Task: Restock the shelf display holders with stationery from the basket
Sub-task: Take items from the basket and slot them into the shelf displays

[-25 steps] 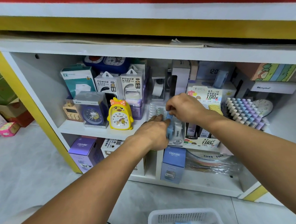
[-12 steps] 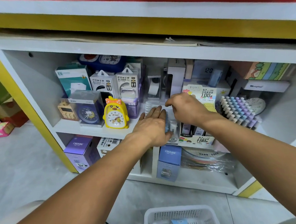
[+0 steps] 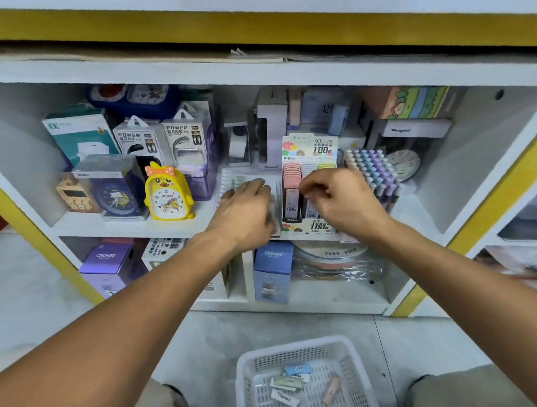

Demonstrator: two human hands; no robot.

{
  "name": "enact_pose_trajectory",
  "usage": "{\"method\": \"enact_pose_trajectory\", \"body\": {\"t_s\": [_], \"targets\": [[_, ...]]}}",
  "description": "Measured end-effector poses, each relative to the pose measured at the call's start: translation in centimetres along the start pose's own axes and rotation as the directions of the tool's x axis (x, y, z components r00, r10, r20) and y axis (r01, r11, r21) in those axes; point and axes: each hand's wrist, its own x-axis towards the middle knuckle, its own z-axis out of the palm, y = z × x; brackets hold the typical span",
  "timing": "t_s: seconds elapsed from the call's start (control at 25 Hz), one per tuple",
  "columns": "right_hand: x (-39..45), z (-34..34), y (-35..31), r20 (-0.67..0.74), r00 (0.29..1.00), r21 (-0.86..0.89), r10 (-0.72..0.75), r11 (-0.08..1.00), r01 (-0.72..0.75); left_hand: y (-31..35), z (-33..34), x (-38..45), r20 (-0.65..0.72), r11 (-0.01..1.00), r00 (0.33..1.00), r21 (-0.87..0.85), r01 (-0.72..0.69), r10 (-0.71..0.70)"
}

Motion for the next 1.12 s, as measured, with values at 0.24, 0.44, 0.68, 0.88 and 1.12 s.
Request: {"method": "enact_pose_trajectory", "body": {"t_s": [0.24, 0.44, 0.68, 0.88, 1.12], "targets": [[-8.7, 5.3, 4.5, 0.374, 0.875, 0.05, 0.308, 0.935, -0.35, 6.3, 3.7, -3.7, 0.208, 0.985, 0.973, -0.16, -0.068, 0.101], [-18.5, 13.7, 9.0, 0.658, 0.581, -0.155, 0.478, 0.842, -0.517, 8.0, 15.1, -8.2, 0.705, 0.995, 0.702, -0.08, -0.065, 0.102], [-26.8, 21.3, 14.2, 0.674, 0.426, -0.342, 0.604, 0.766, -0.544, 7.2, 27.2, -14.8, 0.772, 0.996, 0.63, -0.086, -0.035, 0.089], [-29.0, 26.4, 15.9, 0.59, 0.446, -0.347, 0.673, 0.71, -0.613, 6.6, 34.0, -16.4, 0.72, 0.983, 0.678, -0.03, -0.182, 0.147], [-29.7, 30.0, 16.0, 0.493, 0.474, -0.418, 0.729, 0.677, -0.606, 7.5, 38.2, -16.3, 0.611, 0.974, 0.769, -0.015, -0.225, 0.187]]}}
